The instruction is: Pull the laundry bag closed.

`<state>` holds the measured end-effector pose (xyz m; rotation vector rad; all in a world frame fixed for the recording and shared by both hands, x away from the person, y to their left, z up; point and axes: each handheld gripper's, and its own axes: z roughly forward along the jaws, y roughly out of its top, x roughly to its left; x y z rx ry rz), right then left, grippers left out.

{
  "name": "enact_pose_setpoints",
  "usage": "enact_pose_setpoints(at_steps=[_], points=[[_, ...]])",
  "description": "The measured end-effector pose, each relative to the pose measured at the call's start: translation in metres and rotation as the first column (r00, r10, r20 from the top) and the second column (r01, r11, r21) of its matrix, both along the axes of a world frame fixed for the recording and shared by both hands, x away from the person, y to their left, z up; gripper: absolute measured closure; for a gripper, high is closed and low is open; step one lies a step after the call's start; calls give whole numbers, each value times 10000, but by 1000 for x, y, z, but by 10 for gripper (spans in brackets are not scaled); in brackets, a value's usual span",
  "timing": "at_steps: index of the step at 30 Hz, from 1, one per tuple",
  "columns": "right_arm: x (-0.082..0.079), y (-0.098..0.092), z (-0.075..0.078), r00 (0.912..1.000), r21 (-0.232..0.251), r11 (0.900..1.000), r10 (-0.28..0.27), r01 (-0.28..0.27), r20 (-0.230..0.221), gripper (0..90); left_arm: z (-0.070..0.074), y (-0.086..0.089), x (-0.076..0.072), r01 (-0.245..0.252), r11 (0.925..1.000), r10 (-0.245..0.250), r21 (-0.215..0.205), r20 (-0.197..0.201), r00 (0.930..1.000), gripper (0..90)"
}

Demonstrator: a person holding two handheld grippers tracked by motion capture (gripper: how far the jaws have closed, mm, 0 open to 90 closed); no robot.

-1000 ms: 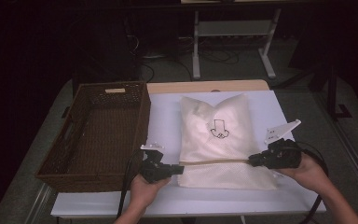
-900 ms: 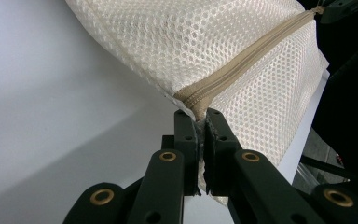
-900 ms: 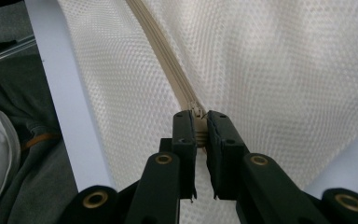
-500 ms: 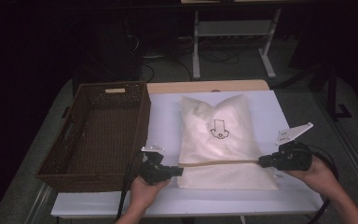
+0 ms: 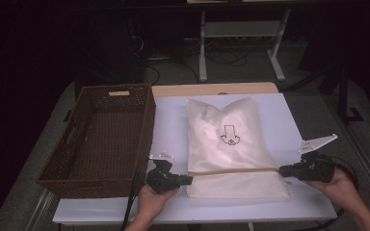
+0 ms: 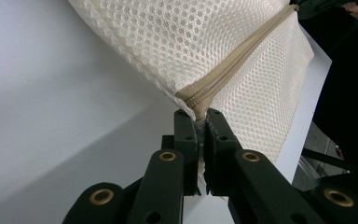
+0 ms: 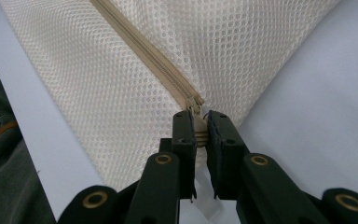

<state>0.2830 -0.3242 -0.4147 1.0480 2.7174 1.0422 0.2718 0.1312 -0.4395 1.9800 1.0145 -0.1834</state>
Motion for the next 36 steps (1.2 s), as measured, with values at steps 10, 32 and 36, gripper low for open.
enact_pose_setpoints(at_steps=[10, 32, 36], points=[[-11, 8, 2, 9974, 243, 9994, -280, 264, 661, 703, 2, 8, -3, -159, 9998, 162, -149, 233, 9996, 755], [-39, 26, 12, 9713, 404, 9893, -1453, 1402, 1881, 321, 10, 8, -35, -370, 9977, 178, 568, 3074, 9514, 339], [-42, 29, 10, 9696, 210, 9895, -1443, 1429, 1975, 301, 9, 9, -40, -422, 9967, 170, 692, 3300, 9438, 313]])
